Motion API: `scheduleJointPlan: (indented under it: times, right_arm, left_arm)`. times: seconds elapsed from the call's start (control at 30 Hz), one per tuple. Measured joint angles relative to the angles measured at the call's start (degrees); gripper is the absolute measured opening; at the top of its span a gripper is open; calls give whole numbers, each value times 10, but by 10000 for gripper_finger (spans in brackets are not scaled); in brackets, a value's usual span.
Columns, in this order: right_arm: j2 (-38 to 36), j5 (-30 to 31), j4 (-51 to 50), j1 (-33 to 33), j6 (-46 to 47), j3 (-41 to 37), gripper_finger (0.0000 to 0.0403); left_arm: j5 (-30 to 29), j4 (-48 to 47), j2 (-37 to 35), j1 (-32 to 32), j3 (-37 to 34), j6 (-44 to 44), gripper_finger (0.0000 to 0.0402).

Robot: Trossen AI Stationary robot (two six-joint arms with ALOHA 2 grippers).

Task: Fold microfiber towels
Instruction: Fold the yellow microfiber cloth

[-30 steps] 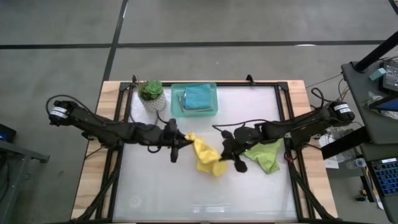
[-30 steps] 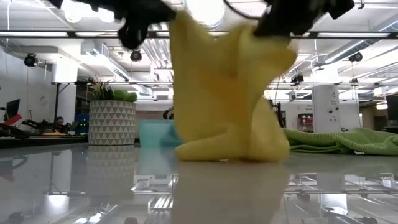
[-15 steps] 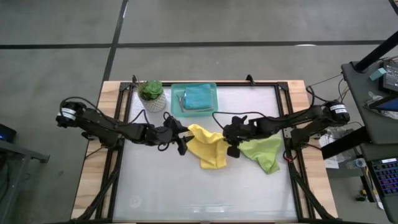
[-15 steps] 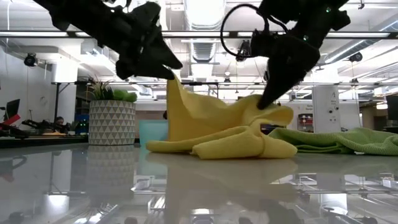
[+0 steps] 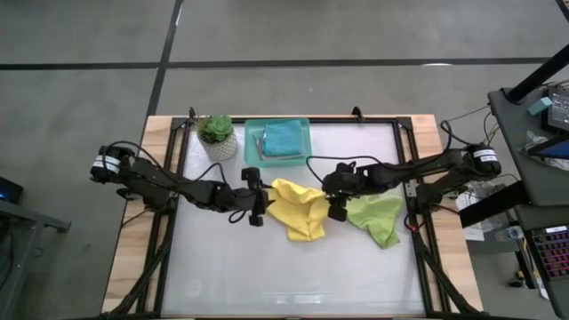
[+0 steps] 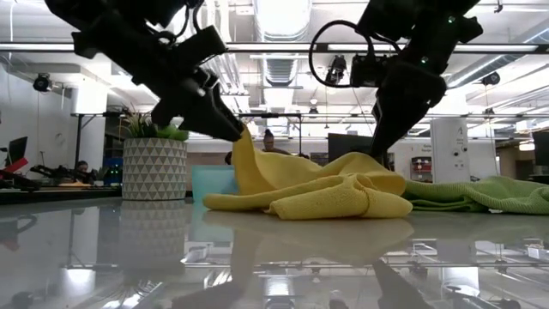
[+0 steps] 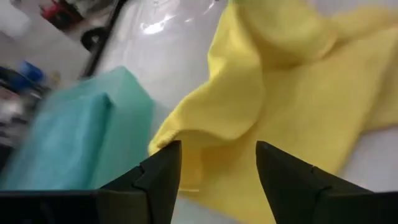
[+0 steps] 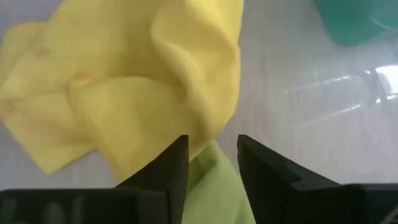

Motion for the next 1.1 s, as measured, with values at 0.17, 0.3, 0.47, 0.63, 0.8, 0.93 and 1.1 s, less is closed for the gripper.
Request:
scheduleJointPlan:
  times: [0.17, 0.3, 0.47, 0.63, 0.8, 0.93, 1.1]
  right_arm:
    - [-3, 0, -2, -4, -2, 0, 148]
    - [-3, 0, -1, -4, -14, 0, 152]
    - [-3, 0, 13, -5, -4, 0, 149]
    - [3, 0, 115, -5, 6, 0, 151]
    - [50, 11, 291, -4, -51, -1, 152]
    - [121, 24, 439, -4, -78, 0, 147]
    - [201, 81, 505, -4, -80, 32, 137]
  left_arm:
    - [-49, -41, 0, 0, 0, 109, 191]
    - [-54, -38, 9, 8, -3, 132, 191]
    - [-66, -24, 31, 8, -4, 133, 191]
    - [-73, -9, 51, 9, 3, 132, 191]
    - [-72, 17, 48, 8, 9, 116, 191]
    - [-72, 18, 42, 8, 18, 117, 191]
    - [-72, 14, 32, 8, 23, 117, 191]
